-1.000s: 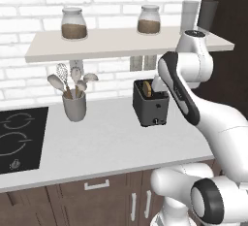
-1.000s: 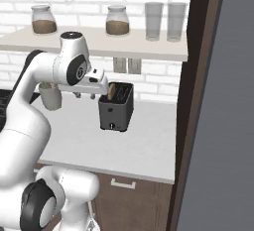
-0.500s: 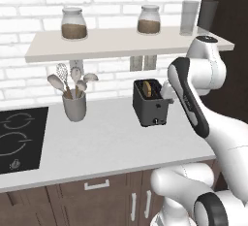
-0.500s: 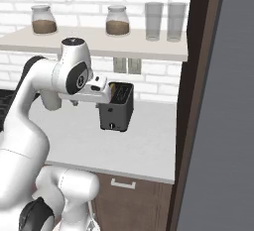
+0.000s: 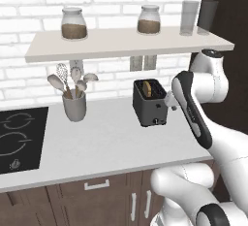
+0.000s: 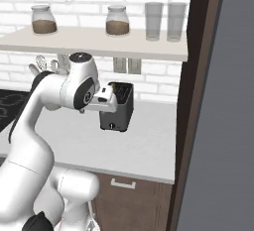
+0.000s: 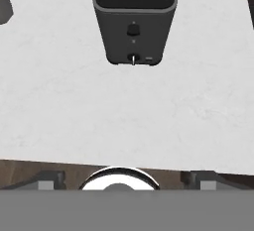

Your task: Start the toaster. Once the lever pops up, take the bread to the plate on the dining counter.

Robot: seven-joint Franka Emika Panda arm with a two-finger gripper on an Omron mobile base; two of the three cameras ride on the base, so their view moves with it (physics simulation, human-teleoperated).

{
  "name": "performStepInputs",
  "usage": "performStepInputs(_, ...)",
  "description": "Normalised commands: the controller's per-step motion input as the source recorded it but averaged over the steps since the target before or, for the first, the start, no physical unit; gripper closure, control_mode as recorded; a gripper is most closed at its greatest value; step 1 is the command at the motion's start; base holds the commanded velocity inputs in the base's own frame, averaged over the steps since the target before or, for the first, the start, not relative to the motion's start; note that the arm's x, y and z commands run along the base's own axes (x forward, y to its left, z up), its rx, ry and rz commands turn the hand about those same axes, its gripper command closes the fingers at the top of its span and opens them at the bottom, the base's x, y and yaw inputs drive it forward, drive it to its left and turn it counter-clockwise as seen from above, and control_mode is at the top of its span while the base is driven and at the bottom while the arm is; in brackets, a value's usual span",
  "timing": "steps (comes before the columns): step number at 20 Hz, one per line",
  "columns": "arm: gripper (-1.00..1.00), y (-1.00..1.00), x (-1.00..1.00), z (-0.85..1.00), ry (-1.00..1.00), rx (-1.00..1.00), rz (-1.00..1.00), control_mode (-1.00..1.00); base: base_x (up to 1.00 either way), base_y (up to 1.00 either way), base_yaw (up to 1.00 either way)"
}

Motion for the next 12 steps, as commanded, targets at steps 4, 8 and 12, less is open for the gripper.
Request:
performStepInputs(4,-1.00,0.00,0.74,0.00,0.00,0.00,0.01,-1.00,0.00,0.00,0.00)
performStepInputs(8,-1.00,-0.03,0.62,-0.01,0.00,0.00,0.07,-1.00,0.00,0.00,0.00)
performStepInputs(12,-1.00,0.02,0.35,-0.21,0.00,0.00,0.05,-1.00,0.00,0.00,0.00)
